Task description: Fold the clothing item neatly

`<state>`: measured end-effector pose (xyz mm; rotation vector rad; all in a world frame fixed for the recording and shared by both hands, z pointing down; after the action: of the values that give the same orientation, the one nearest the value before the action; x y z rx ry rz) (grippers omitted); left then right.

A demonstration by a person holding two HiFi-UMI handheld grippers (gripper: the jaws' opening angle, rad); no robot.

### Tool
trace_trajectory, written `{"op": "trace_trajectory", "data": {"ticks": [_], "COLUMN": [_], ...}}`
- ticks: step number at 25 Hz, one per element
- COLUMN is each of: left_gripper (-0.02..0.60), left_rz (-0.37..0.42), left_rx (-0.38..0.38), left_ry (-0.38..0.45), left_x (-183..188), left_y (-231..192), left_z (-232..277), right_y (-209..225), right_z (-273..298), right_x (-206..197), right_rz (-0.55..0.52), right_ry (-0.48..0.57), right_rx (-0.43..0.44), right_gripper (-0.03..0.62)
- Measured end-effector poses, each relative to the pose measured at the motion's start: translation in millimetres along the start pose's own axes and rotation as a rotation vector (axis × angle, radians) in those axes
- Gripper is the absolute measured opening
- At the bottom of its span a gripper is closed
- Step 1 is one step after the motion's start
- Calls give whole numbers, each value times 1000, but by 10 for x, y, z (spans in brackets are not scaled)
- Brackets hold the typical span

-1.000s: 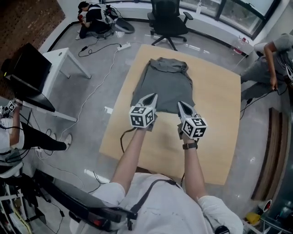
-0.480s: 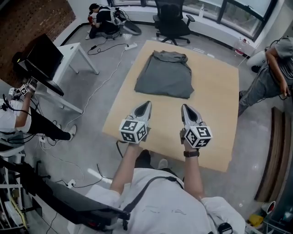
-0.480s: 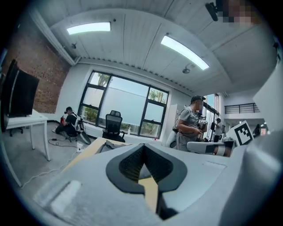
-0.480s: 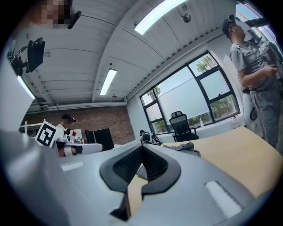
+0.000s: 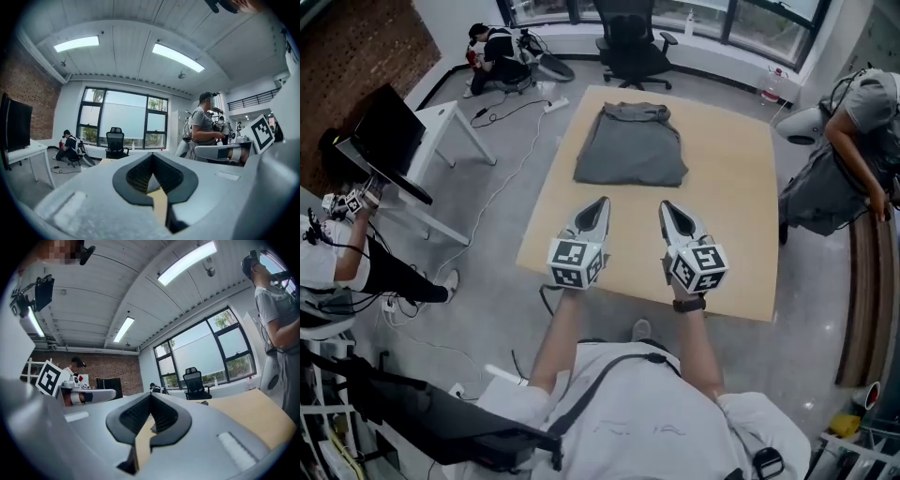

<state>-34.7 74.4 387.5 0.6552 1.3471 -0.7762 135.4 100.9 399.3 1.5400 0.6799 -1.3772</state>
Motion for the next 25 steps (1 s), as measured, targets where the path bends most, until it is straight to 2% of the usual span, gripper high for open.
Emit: {"op": "trace_trajectory", "data": {"ticks": [3, 7, 14, 18, 25], "left_gripper": [3, 3, 3, 3, 3], "left_rz": [27, 1, -49, -60, 38], "left_rx": [21, 24, 11, 14, 57], "left_ry": [28, 70, 114, 119, 179], "left_x": [157, 290, 240, 168, 511], "left_y": [-53, -173, -474, -472, -511], "left_z": [-207, -630, -1296, -1451, -1390], "right_y": [-242, -713, -1565, -1656, -1541], "right_z": [-64, -190, -327, -486, -404], "right_x": [126, 190, -120, -183, 208], "right_rz": [-41, -122, -135, -119, -190], "right_ry": [13, 37, 42, 11, 80], "right_rx": [-33, -72, -99, -128, -151], "right_gripper": [5, 5, 5, 5, 5]}}
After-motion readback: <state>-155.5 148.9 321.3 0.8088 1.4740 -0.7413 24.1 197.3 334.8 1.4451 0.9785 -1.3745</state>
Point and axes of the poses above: the fingertips, and each gripper's own axes: z forward along the fingers, y to its right, x out of its top, the point moved 4 cm from there along -z, backward along the fingers, and after that the axes turned 4 degrees about z, right-handed, at the moved point
